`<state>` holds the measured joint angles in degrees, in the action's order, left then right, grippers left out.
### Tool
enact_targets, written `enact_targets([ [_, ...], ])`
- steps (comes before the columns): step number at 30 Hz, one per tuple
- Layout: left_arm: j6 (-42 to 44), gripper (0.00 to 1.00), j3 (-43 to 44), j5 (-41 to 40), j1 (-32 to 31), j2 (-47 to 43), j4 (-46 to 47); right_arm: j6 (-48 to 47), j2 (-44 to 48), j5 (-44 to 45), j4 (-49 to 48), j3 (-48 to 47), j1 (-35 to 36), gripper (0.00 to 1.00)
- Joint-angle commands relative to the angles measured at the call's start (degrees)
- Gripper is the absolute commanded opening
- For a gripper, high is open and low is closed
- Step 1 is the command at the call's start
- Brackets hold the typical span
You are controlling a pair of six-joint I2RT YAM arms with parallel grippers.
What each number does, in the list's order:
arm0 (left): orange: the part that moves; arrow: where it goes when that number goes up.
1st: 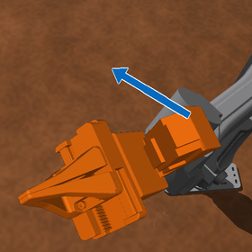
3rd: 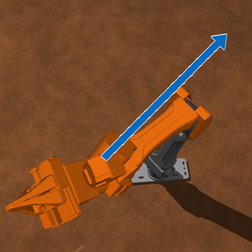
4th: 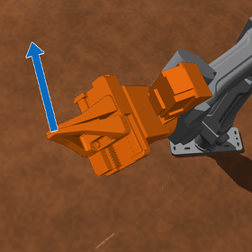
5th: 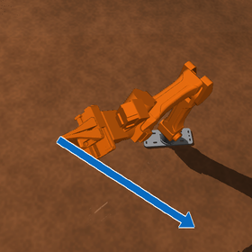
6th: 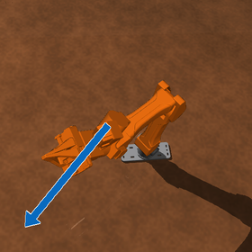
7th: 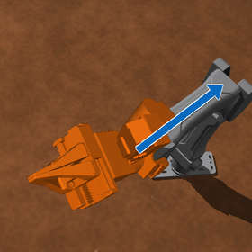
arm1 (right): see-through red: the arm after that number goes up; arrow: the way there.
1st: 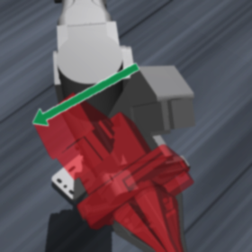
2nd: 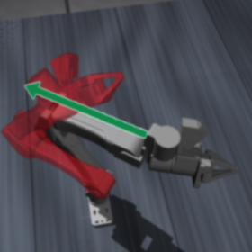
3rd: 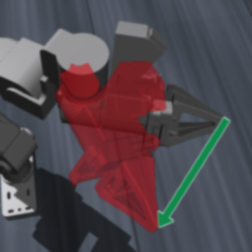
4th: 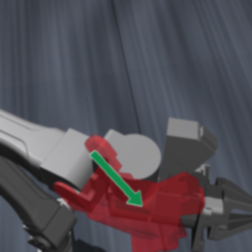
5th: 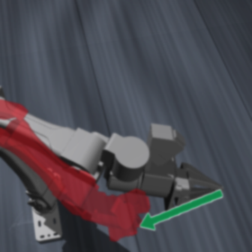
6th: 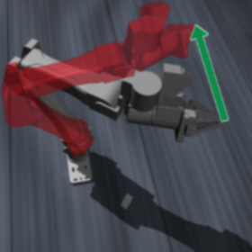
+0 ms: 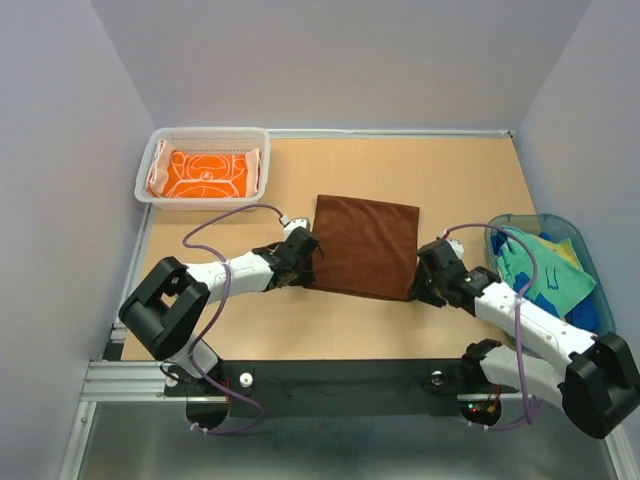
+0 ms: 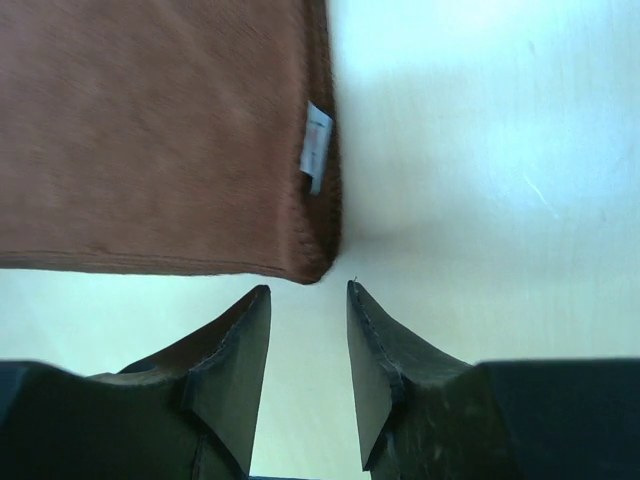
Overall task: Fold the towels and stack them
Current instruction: Fold the towel
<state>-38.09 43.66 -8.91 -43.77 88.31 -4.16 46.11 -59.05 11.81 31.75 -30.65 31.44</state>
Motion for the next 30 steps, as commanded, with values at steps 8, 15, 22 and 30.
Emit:
enact_targets([
  [8,-1.02,0.21,-2.79,0.56,-0.09,-3.15,-6.29,-1.20,-3.53,-3.72,-5.02,-11.09,-0.33,0.34],
  [15,-1.90,0.16,-4.28,0.47,-0.09,-4.55,-7.08,0.56,-8.80,-1.80,-7.93,-6.36,-0.50,0.29],
  [22,-3.40,0.14,-6.92,2.22,-0.09,-7.45,-7.26,1.62,-7.66,-3.63,-8.54,1.11,-6.73,0.28],
  [30,-7.18,0.14,-12.90,7.15,-0.09,-16.15,-8.14,2.32,-2.21,-5.13,-8.90,3.06,-9.91,0.27],
])
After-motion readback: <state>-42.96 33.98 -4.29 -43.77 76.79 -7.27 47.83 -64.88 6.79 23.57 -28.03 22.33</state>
